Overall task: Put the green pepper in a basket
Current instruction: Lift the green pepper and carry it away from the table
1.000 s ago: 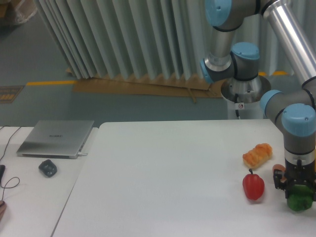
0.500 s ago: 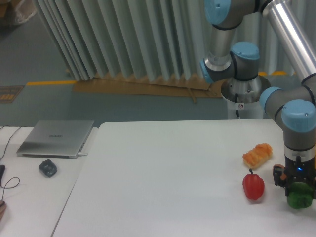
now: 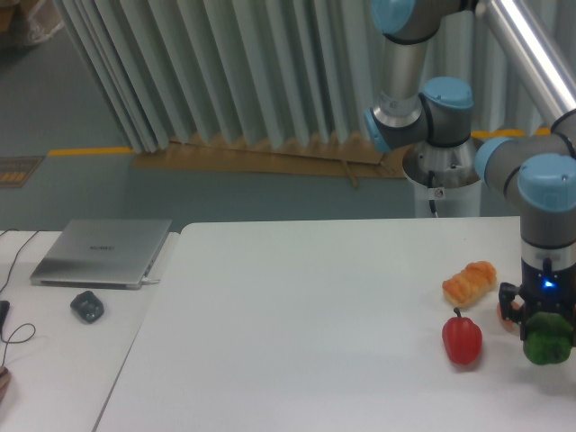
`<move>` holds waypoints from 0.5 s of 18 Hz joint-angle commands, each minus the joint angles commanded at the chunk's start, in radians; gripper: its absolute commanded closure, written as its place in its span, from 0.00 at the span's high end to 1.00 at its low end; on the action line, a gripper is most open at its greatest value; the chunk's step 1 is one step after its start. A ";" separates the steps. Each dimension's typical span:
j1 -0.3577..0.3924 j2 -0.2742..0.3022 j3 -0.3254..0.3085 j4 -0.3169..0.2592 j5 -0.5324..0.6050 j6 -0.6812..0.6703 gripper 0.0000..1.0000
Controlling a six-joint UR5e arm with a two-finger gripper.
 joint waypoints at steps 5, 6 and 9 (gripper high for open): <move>0.067 0.058 0.002 -0.090 -0.012 0.223 0.48; 0.086 0.070 0.000 -0.106 -0.020 0.282 0.48; 0.126 0.075 0.000 -0.126 -0.021 0.411 0.48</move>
